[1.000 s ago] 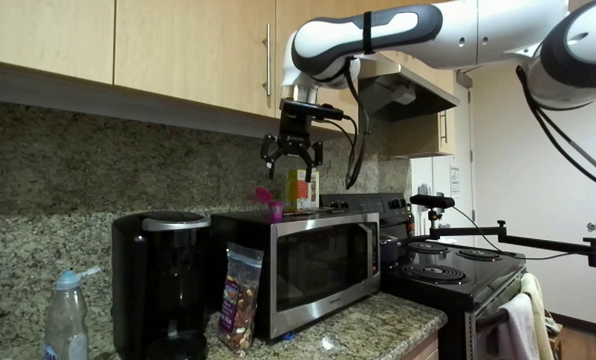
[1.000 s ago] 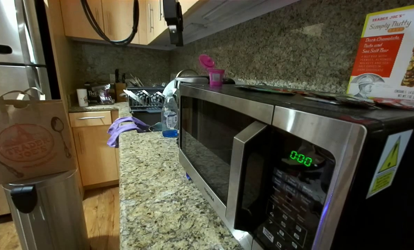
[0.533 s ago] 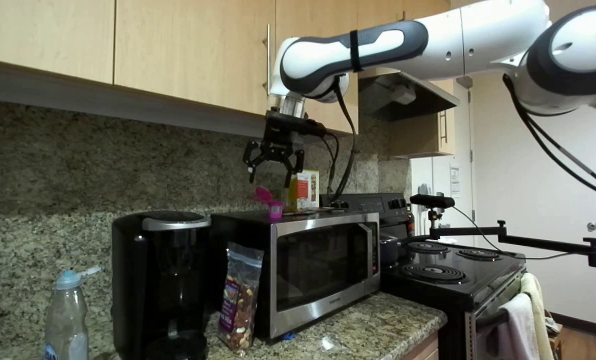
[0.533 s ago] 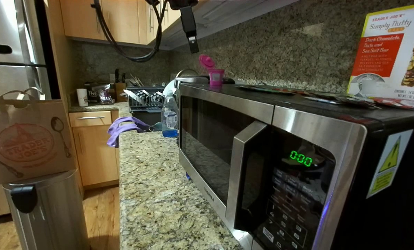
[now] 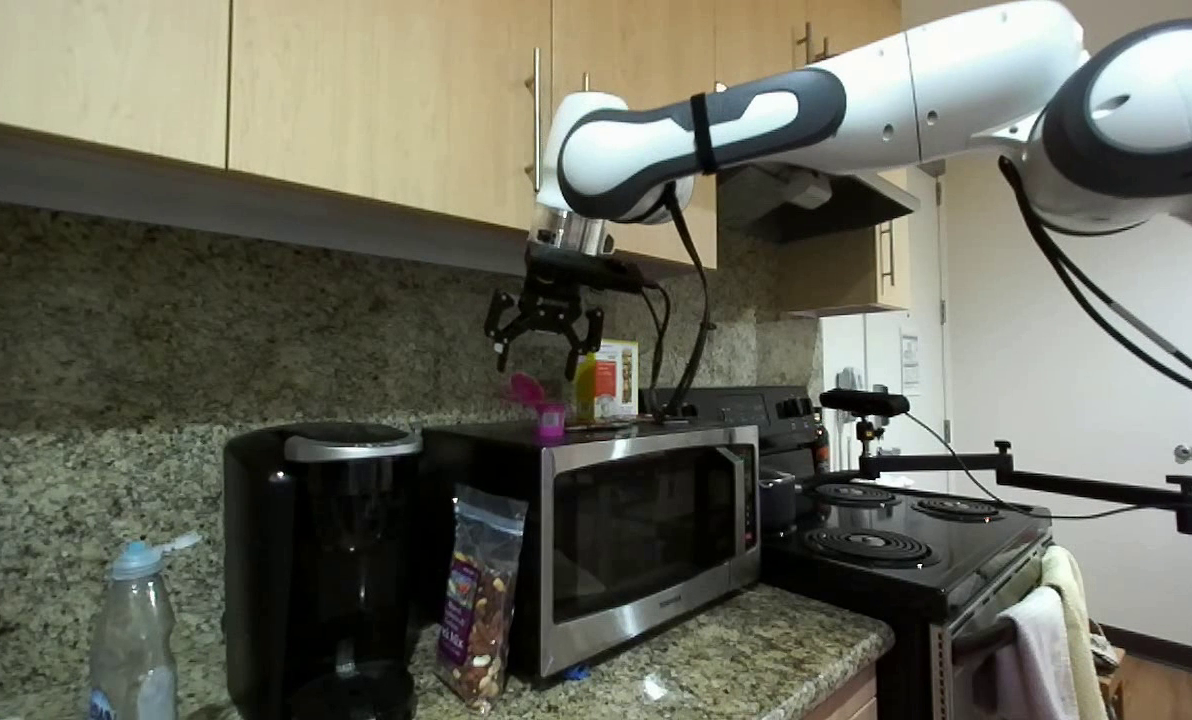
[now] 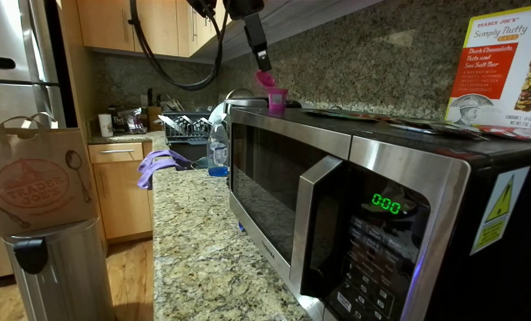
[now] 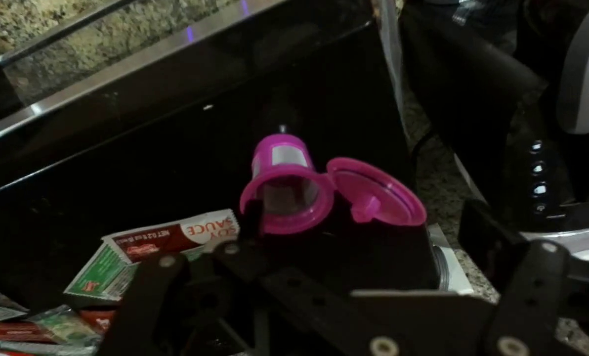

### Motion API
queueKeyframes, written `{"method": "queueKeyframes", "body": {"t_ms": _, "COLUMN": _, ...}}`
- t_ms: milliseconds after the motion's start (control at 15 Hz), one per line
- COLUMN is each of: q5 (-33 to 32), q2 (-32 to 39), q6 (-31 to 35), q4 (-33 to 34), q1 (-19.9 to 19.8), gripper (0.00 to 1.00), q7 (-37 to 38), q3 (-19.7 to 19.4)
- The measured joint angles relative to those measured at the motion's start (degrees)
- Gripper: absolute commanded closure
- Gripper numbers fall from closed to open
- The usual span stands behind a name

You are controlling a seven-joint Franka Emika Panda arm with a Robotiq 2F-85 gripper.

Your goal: Put the pink object on the counter top

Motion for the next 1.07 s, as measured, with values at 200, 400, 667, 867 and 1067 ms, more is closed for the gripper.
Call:
{"method": "queueKeyframes", "body": {"t_ms": 200, "q5": -0.3, "q2": 0.0, "q6": 0.0, "q4": -0.2, "q1": 0.0, "gripper": 0.0, "q7": -0.2, "q3": -0.4}}
{"method": "queueKeyframes", "body": {"t_ms": 400, "q5": -0.2, "q2": 0.2, "q6": -3.0, "q4": -0.2, "q1": 0.7, "gripper": 0.0, "q7": -4.1, "q3": 0.1}}
{"method": "queueKeyframes", "body": {"t_ms": 667, "q5": -8.0, "q2": 0.2, "q6": -9.6, "q4": -0.2, "q1": 3.1, "gripper": 0.0, "q7": -5.5, "q3": 0.0}}
{"method": "queueKeyframes", "body": {"t_ms": 867, "q5": -13.5, "q2": 0.3, "q6": -10.4, "q4": -0.2, "q1": 4.3, "gripper": 0.0, "q7": -5.5, "q3": -0.1}}
{"method": "queueKeyframes", "body": {"t_ms": 1067, "q5": -14.9, "q2": 0.3, "q6": -9.3, "q4": -0.1, "q1": 4.7, "gripper": 0.0, "q7": -5.5, "q3": -0.1}}
